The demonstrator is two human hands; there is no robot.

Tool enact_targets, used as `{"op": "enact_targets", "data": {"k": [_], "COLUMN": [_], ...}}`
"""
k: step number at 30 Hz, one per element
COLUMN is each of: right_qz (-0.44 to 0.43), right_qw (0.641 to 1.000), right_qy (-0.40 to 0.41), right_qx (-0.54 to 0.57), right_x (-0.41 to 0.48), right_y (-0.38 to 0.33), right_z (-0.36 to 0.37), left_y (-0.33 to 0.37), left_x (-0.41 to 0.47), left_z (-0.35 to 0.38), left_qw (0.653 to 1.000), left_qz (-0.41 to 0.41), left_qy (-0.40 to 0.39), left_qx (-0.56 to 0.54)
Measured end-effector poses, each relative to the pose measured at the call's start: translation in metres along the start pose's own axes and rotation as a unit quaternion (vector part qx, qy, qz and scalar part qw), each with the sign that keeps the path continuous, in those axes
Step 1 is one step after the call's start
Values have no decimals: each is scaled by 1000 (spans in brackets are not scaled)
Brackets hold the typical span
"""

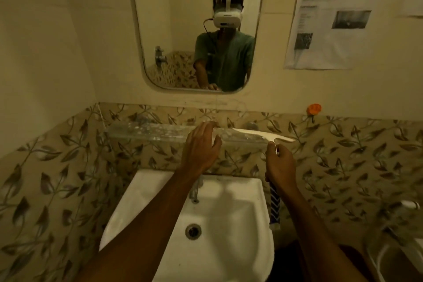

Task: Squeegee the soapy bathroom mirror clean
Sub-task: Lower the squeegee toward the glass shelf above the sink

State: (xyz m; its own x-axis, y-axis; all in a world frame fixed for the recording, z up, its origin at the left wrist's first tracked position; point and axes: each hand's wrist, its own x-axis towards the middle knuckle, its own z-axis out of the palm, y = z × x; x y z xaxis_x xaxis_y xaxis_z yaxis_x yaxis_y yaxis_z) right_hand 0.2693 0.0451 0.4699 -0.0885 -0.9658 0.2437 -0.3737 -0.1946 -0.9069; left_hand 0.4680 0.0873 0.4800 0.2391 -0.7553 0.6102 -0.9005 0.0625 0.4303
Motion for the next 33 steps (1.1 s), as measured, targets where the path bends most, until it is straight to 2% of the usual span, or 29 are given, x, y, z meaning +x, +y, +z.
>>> {"op": "enact_targets", "data": {"k": [9,16,22,27,33], "right_qz": [33,114,153,187,216], "right_qw": [999,993,986,975,958], "right_qy": [23,5,1,-55,-102], "right_qx": [-28,-24,-64,-105,-157], "right_x": [-66,-81,-57,-28,10], "right_y": [71,150,237,324,427], "right_z": [-73,-149,-221,-258,-254], "left_y": [59,131,208,266,274], "left_x": [-115,-172,-209,-233,-257], "left_z": [61,128,226,306,402], "left_qw": [997,993,985,972,967], "left_qz": [1,14,-35,-92,-133], "left_qy": [-82,-120,-169,-216,-215], "left_qx": [-10,-8,-23,-29,-31]}}
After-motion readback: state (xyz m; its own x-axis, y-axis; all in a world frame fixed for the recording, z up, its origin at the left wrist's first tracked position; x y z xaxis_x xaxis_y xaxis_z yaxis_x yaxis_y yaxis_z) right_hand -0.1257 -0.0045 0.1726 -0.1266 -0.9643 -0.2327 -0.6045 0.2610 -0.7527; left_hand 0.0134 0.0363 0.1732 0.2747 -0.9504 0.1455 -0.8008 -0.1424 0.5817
